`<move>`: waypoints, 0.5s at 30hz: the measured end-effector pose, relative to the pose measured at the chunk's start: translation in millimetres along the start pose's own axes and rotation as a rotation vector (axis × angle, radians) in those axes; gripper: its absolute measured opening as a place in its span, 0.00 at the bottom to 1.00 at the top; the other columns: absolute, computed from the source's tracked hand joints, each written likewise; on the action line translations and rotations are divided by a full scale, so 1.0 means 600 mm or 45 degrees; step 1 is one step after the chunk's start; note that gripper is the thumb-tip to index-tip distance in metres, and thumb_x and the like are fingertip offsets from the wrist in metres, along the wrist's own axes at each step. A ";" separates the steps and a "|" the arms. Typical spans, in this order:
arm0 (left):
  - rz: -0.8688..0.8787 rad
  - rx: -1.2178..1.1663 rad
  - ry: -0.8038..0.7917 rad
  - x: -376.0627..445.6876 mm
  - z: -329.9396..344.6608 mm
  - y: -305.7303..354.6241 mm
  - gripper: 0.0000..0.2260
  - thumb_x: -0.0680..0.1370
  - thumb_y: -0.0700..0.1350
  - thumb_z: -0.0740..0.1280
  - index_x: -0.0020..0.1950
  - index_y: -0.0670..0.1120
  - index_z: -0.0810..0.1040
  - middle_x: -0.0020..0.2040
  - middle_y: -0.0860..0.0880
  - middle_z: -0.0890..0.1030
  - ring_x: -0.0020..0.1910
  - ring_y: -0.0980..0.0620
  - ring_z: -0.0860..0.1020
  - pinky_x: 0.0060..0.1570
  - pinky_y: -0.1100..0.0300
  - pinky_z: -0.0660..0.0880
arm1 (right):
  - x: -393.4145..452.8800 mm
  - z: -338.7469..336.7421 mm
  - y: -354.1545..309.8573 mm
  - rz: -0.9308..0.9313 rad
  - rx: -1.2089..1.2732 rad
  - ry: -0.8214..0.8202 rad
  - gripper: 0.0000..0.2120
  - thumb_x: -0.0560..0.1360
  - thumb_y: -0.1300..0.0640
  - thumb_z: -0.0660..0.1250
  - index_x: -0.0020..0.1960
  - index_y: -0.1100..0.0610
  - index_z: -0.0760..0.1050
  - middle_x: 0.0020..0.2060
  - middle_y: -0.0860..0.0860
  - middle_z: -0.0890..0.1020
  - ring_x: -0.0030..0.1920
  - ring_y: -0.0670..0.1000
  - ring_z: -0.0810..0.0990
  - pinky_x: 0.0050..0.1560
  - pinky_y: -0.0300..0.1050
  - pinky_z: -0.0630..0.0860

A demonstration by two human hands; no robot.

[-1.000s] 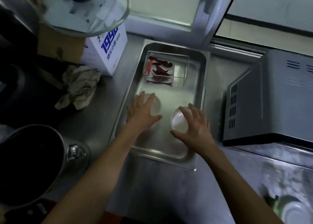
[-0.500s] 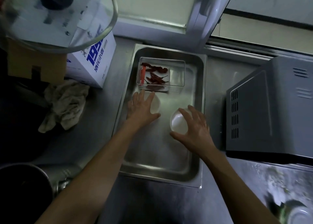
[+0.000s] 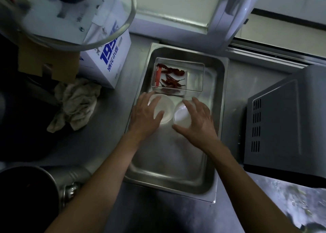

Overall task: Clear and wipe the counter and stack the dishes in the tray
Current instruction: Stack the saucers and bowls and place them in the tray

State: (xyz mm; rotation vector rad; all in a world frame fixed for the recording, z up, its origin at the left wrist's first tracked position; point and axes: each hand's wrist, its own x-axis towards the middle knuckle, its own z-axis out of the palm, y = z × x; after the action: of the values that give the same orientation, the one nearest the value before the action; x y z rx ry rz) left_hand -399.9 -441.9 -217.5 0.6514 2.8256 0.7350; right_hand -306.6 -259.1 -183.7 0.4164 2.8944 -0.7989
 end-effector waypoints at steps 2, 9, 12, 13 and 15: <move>-0.031 -0.070 0.076 -0.012 -0.017 -0.011 0.24 0.78 0.50 0.67 0.74 0.49 0.68 0.72 0.47 0.71 0.73 0.46 0.66 0.69 0.43 0.68 | 0.019 0.007 -0.022 -0.034 -0.022 -0.004 0.45 0.69 0.35 0.72 0.77 0.43 0.53 0.79 0.50 0.52 0.78 0.56 0.51 0.73 0.63 0.59; -0.093 -0.107 0.155 -0.047 -0.062 -0.043 0.15 0.80 0.47 0.59 0.65 0.49 0.76 0.59 0.50 0.80 0.57 0.50 0.76 0.56 0.53 0.74 | 0.073 0.054 -0.092 -0.183 -0.120 -0.076 0.43 0.69 0.36 0.72 0.78 0.44 0.56 0.79 0.52 0.53 0.78 0.58 0.50 0.72 0.63 0.60; -0.123 -0.118 0.186 -0.052 -0.067 -0.056 0.09 0.81 0.45 0.62 0.58 0.51 0.77 0.53 0.52 0.80 0.54 0.53 0.75 0.53 0.57 0.73 | 0.085 0.079 -0.098 -0.181 -0.177 -0.117 0.44 0.69 0.37 0.72 0.78 0.45 0.54 0.79 0.52 0.52 0.78 0.59 0.49 0.72 0.63 0.60; -0.134 -0.119 0.178 -0.053 -0.066 -0.061 0.08 0.81 0.46 0.62 0.58 0.51 0.77 0.54 0.53 0.80 0.55 0.54 0.75 0.54 0.56 0.74 | 0.088 0.086 -0.099 -0.182 -0.196 -0.132 0.45 0.69 0.37 0.72 0.78 0.45 0.54 0.79 0.52 0.52 0.78 0.59 0.49 0.72 0.63 0.59; -0.134 -0.116 0.176 -0.054 -0.062 -0.073 0.09 0.80 0.46 0.64 0.59 0.51 0.77 0.55 0.53 0.80 0.58 0.52 0.75 0.56 0.52 0.75 | 0.094 0.096 -0.101 -0.190 -0.226 -0.164 0.44 0.70 0.38 0.72 0.78 0.46 0.54 0.79 0.52 0.51 0.78 0.59 0.48 0.73 0.63 0.57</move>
State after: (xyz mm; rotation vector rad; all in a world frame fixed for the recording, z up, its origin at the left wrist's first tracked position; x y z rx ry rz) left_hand -396.2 -506.8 -205.6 0.4503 2.9023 0.9163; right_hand -376.5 -325.7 -213.5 0.1270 2.8679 -0.5566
